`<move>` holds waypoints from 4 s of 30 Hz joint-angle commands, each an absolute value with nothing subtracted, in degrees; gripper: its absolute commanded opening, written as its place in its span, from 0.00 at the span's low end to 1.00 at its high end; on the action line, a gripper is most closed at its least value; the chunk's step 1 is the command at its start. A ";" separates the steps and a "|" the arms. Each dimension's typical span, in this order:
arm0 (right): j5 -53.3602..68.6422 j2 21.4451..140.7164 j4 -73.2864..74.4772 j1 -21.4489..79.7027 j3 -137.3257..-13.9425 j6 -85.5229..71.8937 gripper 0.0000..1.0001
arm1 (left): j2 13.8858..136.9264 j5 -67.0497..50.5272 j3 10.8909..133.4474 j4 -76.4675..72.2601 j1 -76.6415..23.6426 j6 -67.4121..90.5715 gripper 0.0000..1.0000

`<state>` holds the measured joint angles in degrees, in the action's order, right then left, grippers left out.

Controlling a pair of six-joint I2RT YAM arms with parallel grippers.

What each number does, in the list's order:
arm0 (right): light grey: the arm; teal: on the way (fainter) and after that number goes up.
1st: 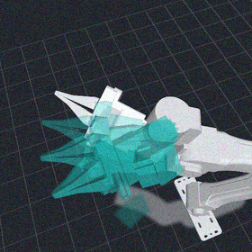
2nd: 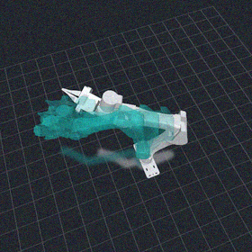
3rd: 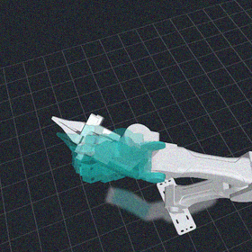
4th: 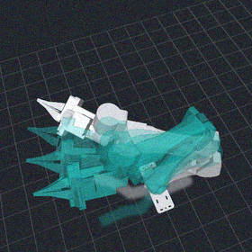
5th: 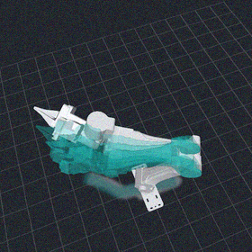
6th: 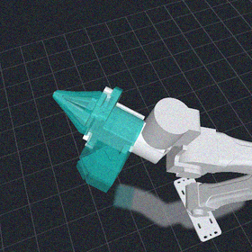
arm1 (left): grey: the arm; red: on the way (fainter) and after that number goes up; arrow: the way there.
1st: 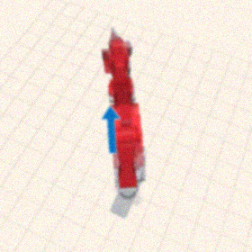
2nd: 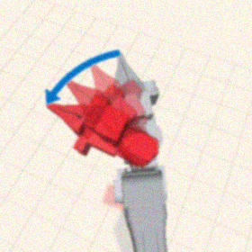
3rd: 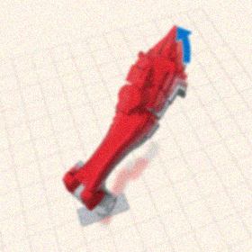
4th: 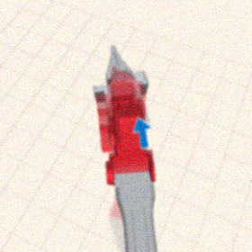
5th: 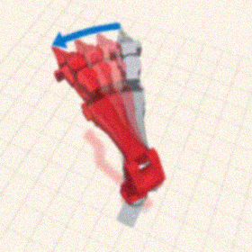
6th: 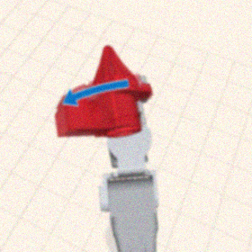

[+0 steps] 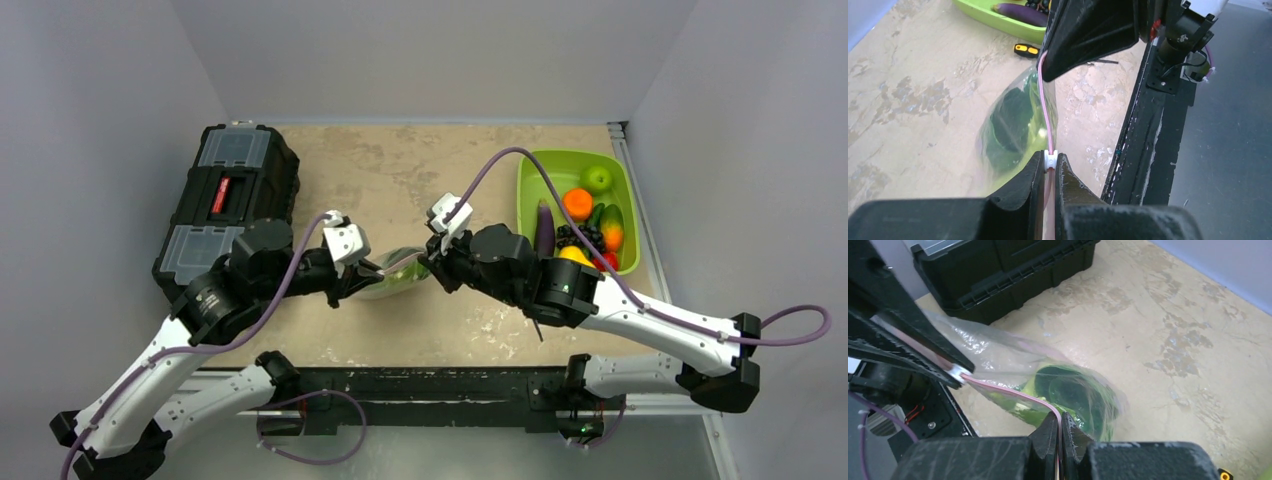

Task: Place the food in the zip-top bag and seal the zipper
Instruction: Zip the zipper food storage bag at the center of the board, then place the zipper food storage bag at the center of the board, then reset both arms

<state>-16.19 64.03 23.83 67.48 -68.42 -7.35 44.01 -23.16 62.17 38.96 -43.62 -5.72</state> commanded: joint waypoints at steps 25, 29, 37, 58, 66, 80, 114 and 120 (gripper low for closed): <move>-31.73 59.82 22.87 64.43 -66.43 -10.43 0.00 | 26.60 -3.67 65.38 61.95 -43.55 -6.43 0.00; -31.39 60.40 22.27 64.01 -66.65 -10.21 0.00 | 25.89 2.43 65.63 62.31 -43.51 -5.91 0.00; -29.48 66.87 14.89 61.34 -69.30 -7.17 0.00 | 31.12 14.25 65.45 50.03 -43.51 -4.39 0.00; -20.43 93.83 -8.19 44.70 -94.15 9.12 0.00 | 60.92 27.91 88.06 39.64 -37.86 -6.52 0.94; 2.77 78.85 -21.21 48.30 -60.72 2.95 0.00 | 39.46 16.69 76.67 45.15 -37.82 7.42 0.98; 15.07 84.54 -23.82 54.31 -44.83 -9.54 0.13 | 26.85 21.79 70.84 53.64 -37.86 15.90 0.94; -48.89 38.30 13.84 54.58 -65.60 -4.79 0.99 | 17.86 31.64 77.00 50.10 -37.83 12.08 0.94; -54.31 34.24 12.58 54.63 -66.66 -3.40 0.99 | 18.22 32.96 78.20 49.28 -37.91 9.82 0.94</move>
